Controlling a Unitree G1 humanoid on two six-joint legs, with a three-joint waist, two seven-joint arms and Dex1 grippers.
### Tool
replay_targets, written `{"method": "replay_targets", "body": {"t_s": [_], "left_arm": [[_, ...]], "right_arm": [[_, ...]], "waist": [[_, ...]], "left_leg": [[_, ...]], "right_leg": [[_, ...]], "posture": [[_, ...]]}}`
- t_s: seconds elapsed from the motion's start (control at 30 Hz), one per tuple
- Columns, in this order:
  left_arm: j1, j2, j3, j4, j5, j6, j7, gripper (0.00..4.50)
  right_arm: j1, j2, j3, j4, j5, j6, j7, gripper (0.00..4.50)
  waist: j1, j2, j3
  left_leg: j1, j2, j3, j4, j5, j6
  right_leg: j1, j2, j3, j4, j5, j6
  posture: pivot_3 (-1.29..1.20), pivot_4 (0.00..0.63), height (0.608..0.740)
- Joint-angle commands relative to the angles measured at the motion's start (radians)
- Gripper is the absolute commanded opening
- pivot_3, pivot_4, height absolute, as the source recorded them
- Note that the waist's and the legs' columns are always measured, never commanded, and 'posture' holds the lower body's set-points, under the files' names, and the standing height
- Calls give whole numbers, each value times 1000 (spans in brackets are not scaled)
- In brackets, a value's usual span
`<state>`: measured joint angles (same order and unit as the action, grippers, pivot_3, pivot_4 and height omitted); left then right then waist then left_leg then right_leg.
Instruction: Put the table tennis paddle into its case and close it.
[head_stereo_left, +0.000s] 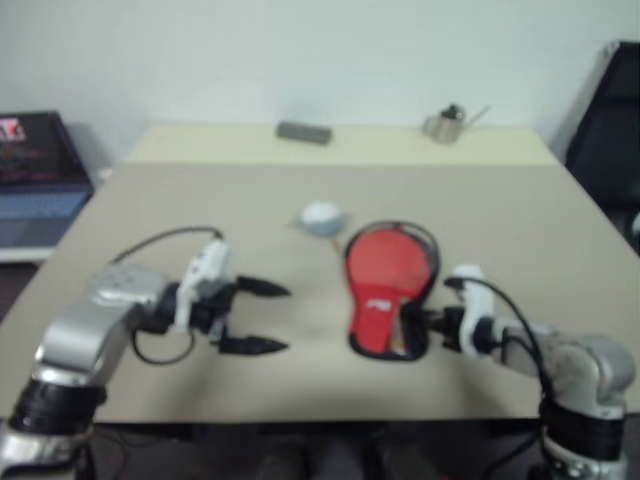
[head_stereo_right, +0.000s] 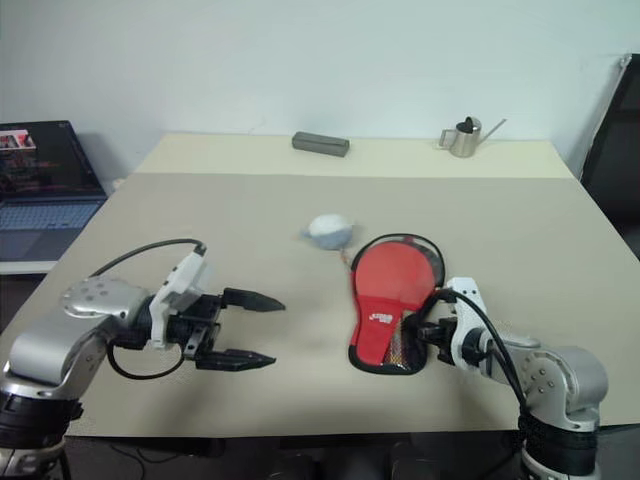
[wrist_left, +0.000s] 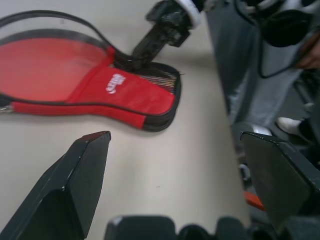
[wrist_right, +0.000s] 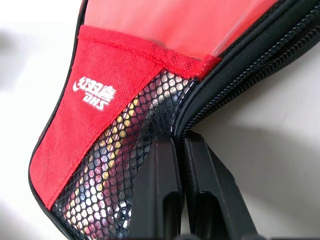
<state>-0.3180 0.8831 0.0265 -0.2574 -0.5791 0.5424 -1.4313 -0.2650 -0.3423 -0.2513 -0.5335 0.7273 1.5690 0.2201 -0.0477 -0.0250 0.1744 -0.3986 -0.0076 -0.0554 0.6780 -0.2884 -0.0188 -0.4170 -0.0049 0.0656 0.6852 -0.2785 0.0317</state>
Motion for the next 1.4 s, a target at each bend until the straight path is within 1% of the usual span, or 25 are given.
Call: {"method": "replay_targets", "body": {"t_s": [0.03, 0.2, 0.4, 0.6, 0.9, 1.4], "left_arm": [[0, 22, -6, -38, -27, 3, -26, 4500], [-16, 16, -34, -30, -33, -2, -32, 4500], [-35, 16, -54, -13, -29, -14, -46, 4500], [-41, 13, -65, -8, -28, -19, -50, 4500], [-38, 13, -72, -12, -37, -24, -61, 4500], [-64, 15, -91, 20, -17, -56, -68, 4500]], "right_arm": [[52, -38, 46, -27, 77, 45, 28, 52], [97, -130, 70, -65, 113, 45, 64, 52], [148, -180, 72, -107, 136, 45, 95, 52], [183, -208, 57, -129, 138, 45, 113, 52], [230, -210, 45, -157, 139, 45, 111, 52], [201, -199, 50, -134, 102, 45, 83, 52]], "waist": [[0, 0, 0], [4, 0, 0], [15, 0, 0], [17, 0, 0], [19, -1, 0], [19, -1, 0]], "left_leg": [[0, 0, -1, 0, 0, 0], [2, 0, -3, 0, 0, 0], [3, 0, -4, 0, 0, 0], [3, 0, -4, 0, 0, 0], [3, 0, -5, 0, 0, 0], [4, 0, -5, 0, 0, 0]], "right_leg": [[1, 0, -1, -2, 0, 0], [6, 0, -3, -5, 0, 0], [7, 0, -3, -5, 0, 0], [7, 0, -3, -5, 0, 0], [8, 0, -4, -6, 0, 0], [8, 0, -4, -6, 0, 0]], "posture": [[0, 150, 740], [0, 150, 740], [0, 150, 740], [0, 150, 740], [0, 150, 740], [0, 150, 740]]}}
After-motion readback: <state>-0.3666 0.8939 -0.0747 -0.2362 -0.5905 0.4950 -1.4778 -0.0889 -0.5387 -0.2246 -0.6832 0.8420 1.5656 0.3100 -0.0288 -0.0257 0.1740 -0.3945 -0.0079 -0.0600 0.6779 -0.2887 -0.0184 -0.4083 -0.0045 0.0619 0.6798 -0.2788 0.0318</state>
